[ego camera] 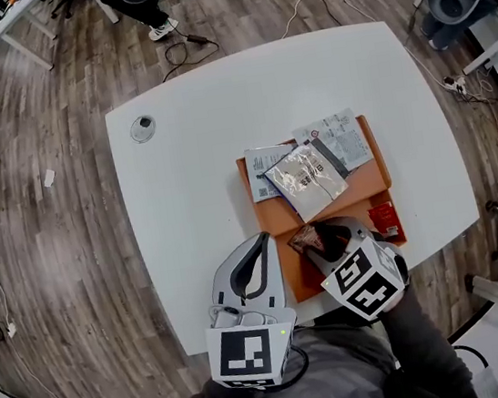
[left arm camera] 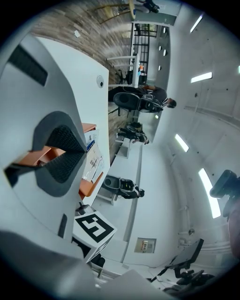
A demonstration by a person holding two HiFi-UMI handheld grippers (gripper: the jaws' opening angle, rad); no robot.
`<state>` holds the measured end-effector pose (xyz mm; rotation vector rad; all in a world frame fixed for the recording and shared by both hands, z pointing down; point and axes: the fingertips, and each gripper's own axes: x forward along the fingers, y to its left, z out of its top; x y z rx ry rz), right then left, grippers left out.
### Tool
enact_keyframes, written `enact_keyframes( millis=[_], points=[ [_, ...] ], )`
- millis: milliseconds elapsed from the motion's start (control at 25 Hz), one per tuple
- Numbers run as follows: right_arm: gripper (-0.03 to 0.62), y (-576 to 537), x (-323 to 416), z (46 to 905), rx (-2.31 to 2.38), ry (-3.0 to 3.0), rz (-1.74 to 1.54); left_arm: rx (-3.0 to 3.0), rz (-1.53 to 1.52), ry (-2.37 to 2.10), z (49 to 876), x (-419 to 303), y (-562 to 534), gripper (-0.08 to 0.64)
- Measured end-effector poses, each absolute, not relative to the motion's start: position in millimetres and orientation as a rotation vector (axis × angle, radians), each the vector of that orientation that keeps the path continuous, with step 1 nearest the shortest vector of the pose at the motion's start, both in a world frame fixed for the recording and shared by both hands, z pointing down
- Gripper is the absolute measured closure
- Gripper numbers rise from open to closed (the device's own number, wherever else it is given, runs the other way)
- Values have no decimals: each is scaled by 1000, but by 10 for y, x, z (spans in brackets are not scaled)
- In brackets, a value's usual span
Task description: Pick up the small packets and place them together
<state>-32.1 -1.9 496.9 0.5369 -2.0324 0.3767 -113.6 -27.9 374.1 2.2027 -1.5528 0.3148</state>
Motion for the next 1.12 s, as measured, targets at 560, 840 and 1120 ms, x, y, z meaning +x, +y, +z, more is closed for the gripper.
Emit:
enact_keyframes(
  millis=[560,840,1120],
  points=[
    [589,46,-269,4796,641,-2036,263,2224,312,-1572,3656,-1124,-114,563],
    [321,135,-291,5009,489,-1951,336,2184,309,-1605,3643,-1257,-71,563],
    [509,93,-306,4965,505,-1954,274,2159,300,-1623,3685,-1339,-115,563]
  ],
)
